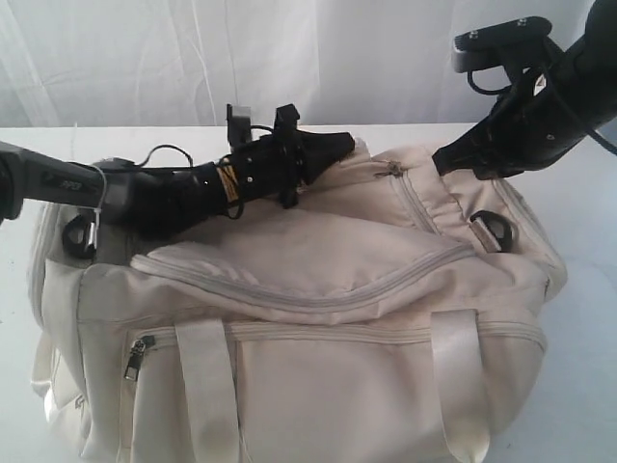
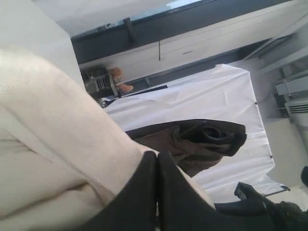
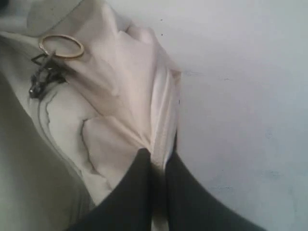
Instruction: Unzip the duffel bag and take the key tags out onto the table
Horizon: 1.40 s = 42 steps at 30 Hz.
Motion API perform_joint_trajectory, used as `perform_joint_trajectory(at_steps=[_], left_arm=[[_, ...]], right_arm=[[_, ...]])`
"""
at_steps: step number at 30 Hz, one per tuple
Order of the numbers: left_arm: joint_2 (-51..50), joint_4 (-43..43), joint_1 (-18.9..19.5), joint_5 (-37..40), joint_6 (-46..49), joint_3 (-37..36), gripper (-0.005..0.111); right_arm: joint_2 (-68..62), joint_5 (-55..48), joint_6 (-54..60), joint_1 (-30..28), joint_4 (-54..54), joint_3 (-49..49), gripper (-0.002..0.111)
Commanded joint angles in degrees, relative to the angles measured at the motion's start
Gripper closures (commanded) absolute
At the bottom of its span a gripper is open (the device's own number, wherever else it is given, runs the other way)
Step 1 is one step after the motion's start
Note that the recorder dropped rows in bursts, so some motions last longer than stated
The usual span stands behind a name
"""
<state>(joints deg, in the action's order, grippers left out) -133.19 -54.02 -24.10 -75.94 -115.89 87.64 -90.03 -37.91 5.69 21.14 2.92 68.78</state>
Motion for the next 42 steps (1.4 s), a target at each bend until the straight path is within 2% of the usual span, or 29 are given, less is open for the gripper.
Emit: perform_joint_trajectory(at_steps=[1, 8, 13, 16, 18, 20, 22, 24, 26, 29, 31, 37, 42], left_arm=[[2.96, -1.97, 4.88, 5.97, 2.79, -0.59, 0.107], [7.13, -10.02, 5.8, 5.97, 3.09, -0.59, 0.107], [9.77, -10.76, 5.8, 5.97, 5.69, -0.59, 0.107], [11.78, -12.83, 5.8, 5.97, 11.11, -0.48, 0.107], [13.18, -18.84, 5.8, 5.97, 17.57, 0.47, 0.106], [14.29, -26.75, 5.8, 5.97, 21.92, 2.15, 0.099], [15.53, -33.04, 5.67, 5.97, 23.36, 3.75, 0.088], [16.55, -36.65, 5.67, 5.97, 23.36, 5.04, 0.074], [17.27, -39.21, 5.67, 5.97, 23.36, 6.23, 0.054], [17.39, -44.95, 5.3, 5.97, 23.36, 7.54, 0.038], [17.39, -45.93, 4.82, 8.37, 24.04, 7.67, 0.037], [17.16, -45.93, 1.47, 14.71, 35.98, 7.11, 0.037], [15.76, -45.93, -1.89, 23.54, 37.47, 7.11, 0.037]], right_arm=[[1.38, -2.78, 0.6, -0.67, 2.66, -0.15, 0.108], [1.38, -2.51, 0.6, -0.67, 2.66, -0.15, 0.108], [1.38, -2.77, 0.6, -0.67, 2.66, -0.15, 0.108], [1.38, -2.77, 0.6, -0.67, 2.66, -0.15, 0.108], [1.38, -2.77, 0.6, -0.67, 2.08, -0.15, 0.108], [1.38, -2.77, 0.6, -0.67, 1.66, -0.15, 0.108], [1.38, -2.77, 0.6, -0.67, 1.66, -0.15, 0.108], [1.38, -2.77, 0.6, -0.67, 1.66, -0.15, 0.108], [1.38, -2.56, 0.6, -0.67, 1.64, -0.15, 0.108], [1.38, -2.05, 0.6, -0.67, 1.23, -0.15, 0.108], [1.38, -1.91, 0.6, -0.67, 0.89, -0.15, 0.108], [1.38, -1.17, 0.6, -0.67, 0.2, -0.15, 0.108], [1.38, -0.89, 0.6, -0.67, 0.2, -0.15, 0.108]])
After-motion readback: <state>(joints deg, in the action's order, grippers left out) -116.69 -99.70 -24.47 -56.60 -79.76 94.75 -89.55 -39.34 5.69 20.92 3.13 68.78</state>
